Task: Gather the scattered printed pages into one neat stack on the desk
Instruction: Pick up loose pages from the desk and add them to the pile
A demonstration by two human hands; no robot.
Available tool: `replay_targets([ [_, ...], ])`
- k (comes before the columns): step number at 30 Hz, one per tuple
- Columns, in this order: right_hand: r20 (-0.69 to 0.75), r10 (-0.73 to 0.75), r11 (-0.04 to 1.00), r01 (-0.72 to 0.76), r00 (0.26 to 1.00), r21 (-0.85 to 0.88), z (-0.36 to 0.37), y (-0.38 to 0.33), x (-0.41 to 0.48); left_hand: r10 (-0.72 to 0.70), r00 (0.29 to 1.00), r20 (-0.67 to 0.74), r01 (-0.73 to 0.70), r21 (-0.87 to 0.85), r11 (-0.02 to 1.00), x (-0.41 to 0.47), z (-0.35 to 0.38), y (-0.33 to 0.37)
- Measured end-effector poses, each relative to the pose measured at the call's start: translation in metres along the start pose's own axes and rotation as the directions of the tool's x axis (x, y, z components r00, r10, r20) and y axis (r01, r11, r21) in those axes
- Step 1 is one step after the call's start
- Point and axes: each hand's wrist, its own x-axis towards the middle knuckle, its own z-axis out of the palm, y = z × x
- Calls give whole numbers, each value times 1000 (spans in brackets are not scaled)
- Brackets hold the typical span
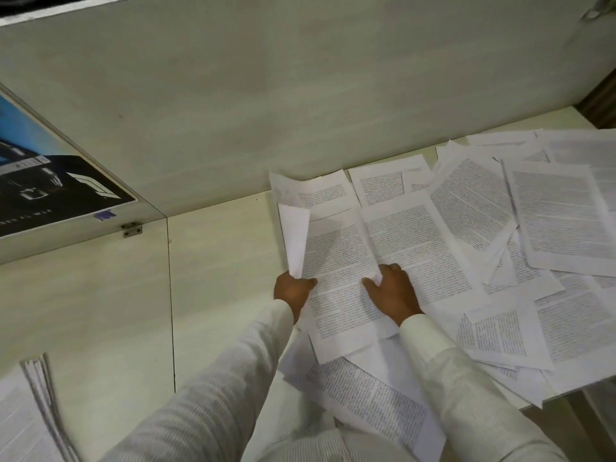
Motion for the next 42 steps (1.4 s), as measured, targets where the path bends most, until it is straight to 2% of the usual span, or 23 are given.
replay_targets([
  [2,57,15,989,-23,998,143,-2,-3,-3,21,999,-35,-22,-8,1000,-1,-4,-1],
  [3,18,18,985,-20,1000,171,-4,-1,-4,34,998,-50,-34,-3,999,-1,-8,0],
  [5,-109,34,994,-22,993,111,-10,5,-7,67,994,-85,-67,7,998,-1,-22,3],
  [7,-158,43,999,-41,987,20,-13,11,-10,95,988,-119,-92,32,995,-4,-41,7],
  [11,-119,14,985,-34,993,-170,-10,9,-17,124,971,-204,-123,19,992,-11,-92,9],
  [17,-62,25,987,-35,998,-157,-10,2,-26,158,953,-259,-188,-95,977,-29,-170,-2],
  [19,-29,36,996,-38,999,-76,-8,-5,-35,176,943,-284,-222,-142,965,-37,-186,-5],
  [23,23,11,960,-17,1000,278,9,-23,-61,199,938,-285,-278,-273,921,-46,-212,-11],
  [26,149,91,824,-158,985,544,29,-40,-87,201,947,-250,-284,-364,887,-54,-222,-21],
  [28,222,120,737,-237,968,632,44,-46,-99,188,957,-223,-267,-413,871,-59,-227,-29],
  [32,310,39,569,-276,950,775,59,-51,-116,156,973,-171,-222,-491,843,-62,-239,-47],
  [35,185,64,603,-186,981,776,54,-56,-118,109,984,-140,-167,-524,835,-65,-249,-61],
  [38,-37,102,746,-52,994,664,32,-61,-114,34,989,-141,-104,-519,848,-65,-261,-78],
  [40,-253,85,848,63,964,525,11,-70,-116,-23,991,-133,-48,-504,862,-64,-269,-91],
  [42,-481,15,898,200,877,393,-8,-86,-122,-69,993,-97,15,-471,882,-66,-274,-102],
])
